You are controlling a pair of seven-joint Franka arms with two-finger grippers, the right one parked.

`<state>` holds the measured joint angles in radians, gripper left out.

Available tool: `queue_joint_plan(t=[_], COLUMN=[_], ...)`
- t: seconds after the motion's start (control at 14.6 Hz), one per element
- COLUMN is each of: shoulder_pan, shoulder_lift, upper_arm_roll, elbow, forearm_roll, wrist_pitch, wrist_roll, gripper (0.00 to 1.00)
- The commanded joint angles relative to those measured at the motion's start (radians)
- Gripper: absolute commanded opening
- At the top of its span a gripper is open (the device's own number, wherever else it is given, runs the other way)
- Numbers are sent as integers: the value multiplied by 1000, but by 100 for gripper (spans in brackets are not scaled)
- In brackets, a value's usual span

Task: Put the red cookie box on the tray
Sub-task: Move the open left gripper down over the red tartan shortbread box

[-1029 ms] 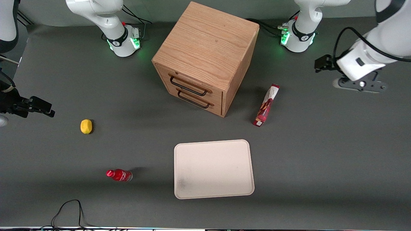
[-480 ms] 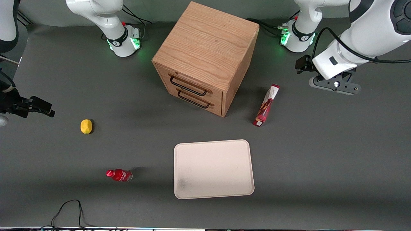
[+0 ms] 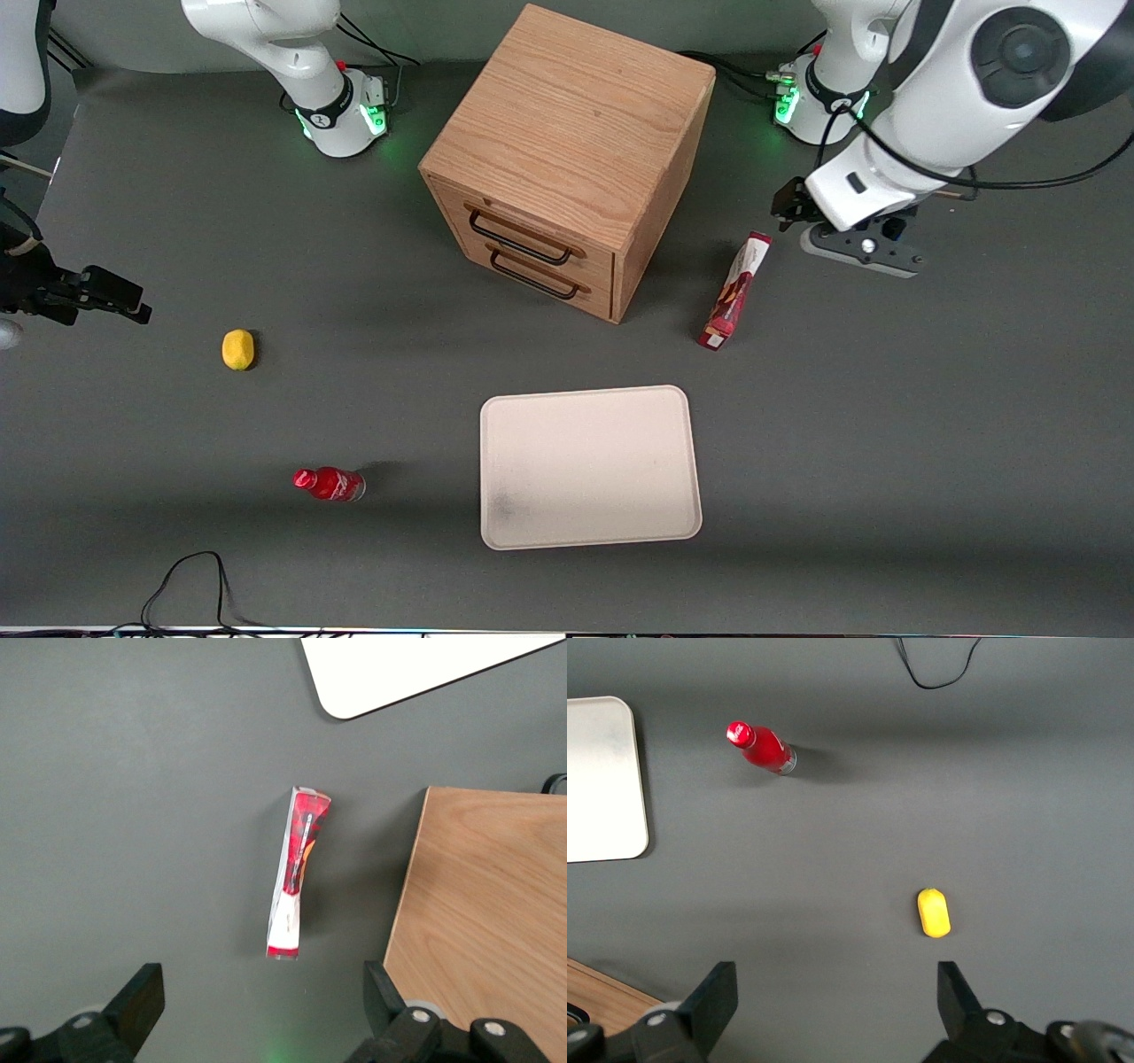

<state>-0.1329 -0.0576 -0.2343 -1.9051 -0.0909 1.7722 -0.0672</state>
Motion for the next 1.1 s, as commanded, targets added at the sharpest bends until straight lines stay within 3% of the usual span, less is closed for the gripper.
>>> queue_joint_plan(t=[0.0, 0.41, 1.03], shoulder_pan=[-22, -48, -125], shoulder_lift=[-38, -2, 134], upper_arm_roll=[10, 10, 9], elbow=[-161, -419, -554], forearm_roll=[-9, -9, -9], wrist_pitch=[161, 501, 811], wrist_roll=[32, 84, 66], gripper=[98, 98, 98])
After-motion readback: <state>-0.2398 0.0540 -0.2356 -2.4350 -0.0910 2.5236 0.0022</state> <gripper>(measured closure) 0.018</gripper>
